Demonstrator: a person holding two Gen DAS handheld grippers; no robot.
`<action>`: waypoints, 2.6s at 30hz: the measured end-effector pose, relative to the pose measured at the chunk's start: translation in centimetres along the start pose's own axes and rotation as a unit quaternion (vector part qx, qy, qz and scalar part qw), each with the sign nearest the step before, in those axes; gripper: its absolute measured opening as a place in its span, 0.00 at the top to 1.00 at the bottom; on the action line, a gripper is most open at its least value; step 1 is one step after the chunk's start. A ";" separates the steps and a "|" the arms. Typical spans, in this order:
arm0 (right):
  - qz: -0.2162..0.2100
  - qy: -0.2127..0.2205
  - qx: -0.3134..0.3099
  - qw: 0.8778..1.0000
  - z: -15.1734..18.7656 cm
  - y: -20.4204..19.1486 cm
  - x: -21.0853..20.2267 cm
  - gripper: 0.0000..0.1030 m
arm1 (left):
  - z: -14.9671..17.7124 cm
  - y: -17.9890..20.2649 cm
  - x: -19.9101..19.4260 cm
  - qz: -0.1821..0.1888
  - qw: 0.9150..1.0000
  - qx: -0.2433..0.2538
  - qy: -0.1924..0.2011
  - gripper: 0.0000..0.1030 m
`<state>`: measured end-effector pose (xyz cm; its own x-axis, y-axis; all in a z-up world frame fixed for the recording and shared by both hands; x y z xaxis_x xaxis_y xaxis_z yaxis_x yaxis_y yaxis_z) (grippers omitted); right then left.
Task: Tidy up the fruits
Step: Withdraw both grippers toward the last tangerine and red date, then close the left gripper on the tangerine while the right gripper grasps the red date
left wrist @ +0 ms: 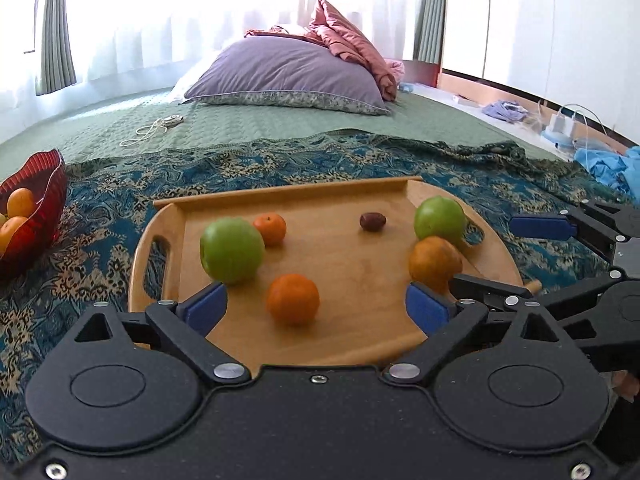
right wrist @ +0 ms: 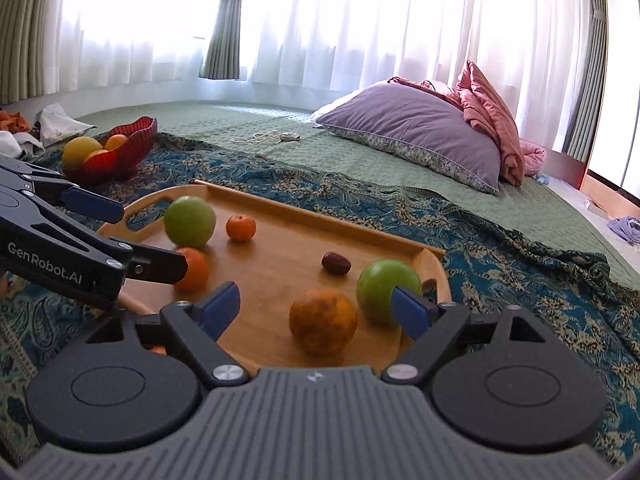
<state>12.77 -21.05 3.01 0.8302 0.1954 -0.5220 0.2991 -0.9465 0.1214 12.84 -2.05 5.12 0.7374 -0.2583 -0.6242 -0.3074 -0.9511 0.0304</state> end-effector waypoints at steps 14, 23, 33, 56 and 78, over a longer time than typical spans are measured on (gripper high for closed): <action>0.000 -0.013 -0.048 0.999 3.5 -1.9 -0.9 0.11 | 4.1 1.1 -0.2 0.005 0.999 0.035 -0.027 0.05; -0.014 -0.030 -0.073 0.997 5.2 -3.3 -0.5 0.11 | 5.5 2.1 0.4 0.037 0.997 0.051 -0.049 0.20; -0.024 -0.038 -0.050 0.998 5.7 -3.5 0.3 0.21 | 5.4 2.4 1.3 0.075 0.995 0.028 -0.065 0.42; -0.040 -0.033 -0.005 0.999 6.0 -4.5 0.9 0.44 | 5.4 2.1 2.6 0.106 0.991 -0.021 -0.077 0.70; -0.031 -0.027 0.023 0.999 6.5 -4.0 1.1 0.58 | 5.3 2.6 3.6 0.101 0.991 -0.042 -0.071 0.69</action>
<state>9.37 -18.71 -3.56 0.7837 0.2417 -0.5721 0.3270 -0.9437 0.0492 11.46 -4.58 -1.18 0.5713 -0.4247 -0.7023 -0.3852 -0.8943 0.2275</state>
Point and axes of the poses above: each gripper's, at about its wrist camera, not at the fingertips, and x roughly the way its jaws point, y to its right, z to its underside, the point moved 2 cm from there along x, roughly the way its jaws point, and after that the axes turned 4 degrees about -y, right-handed, at the moved point
